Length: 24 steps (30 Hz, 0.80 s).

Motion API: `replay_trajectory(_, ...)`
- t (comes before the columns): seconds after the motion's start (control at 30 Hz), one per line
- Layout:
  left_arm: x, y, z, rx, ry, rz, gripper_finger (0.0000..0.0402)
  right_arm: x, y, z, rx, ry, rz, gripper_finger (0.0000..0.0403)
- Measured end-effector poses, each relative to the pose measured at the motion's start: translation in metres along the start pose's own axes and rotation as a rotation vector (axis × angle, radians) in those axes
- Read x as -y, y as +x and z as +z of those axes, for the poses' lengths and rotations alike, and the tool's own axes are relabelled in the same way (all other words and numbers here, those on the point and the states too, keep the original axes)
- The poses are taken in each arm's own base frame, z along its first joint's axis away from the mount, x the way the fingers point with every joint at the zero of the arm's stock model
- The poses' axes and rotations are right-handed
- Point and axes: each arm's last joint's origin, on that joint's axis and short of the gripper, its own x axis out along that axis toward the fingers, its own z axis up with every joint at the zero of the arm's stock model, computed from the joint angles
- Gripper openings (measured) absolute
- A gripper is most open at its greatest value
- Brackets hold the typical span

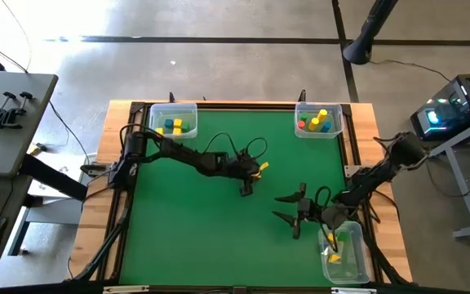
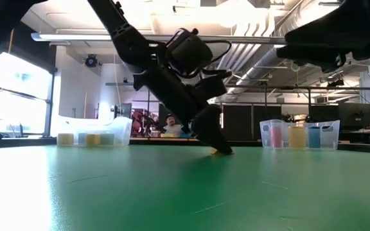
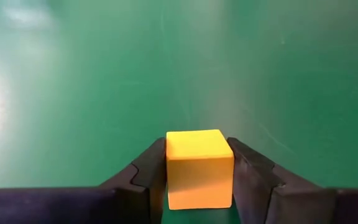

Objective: Sort blocks by size
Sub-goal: Put the yellow triangle block into the bottom transparent bin

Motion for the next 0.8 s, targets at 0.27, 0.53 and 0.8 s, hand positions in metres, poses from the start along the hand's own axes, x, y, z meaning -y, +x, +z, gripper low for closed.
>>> replay_trajectory(0.27, 0.036, -0.019, 0.014, 0.049, 0.013, -0.082, 0.0106, 0.0, 0.002, -0.016, -0.105, -0.069, -0.011, 0.0201)
replay_trajectory(0.53, 0.075, -0.068, 0.042, 0.144, -0.034, -0.231, 0.0106, -0.037, 0.019, 0.012, -0.134, -0.641, 0.187, 0.0201)
replay_trajectory(0.8, 0.098, -0.13, 0.053, 0.309, -0.061, -0.323, 0.0106, -0.061, 0.028, 0.06, -0.265, -1.079, 0.025, 0.0201)
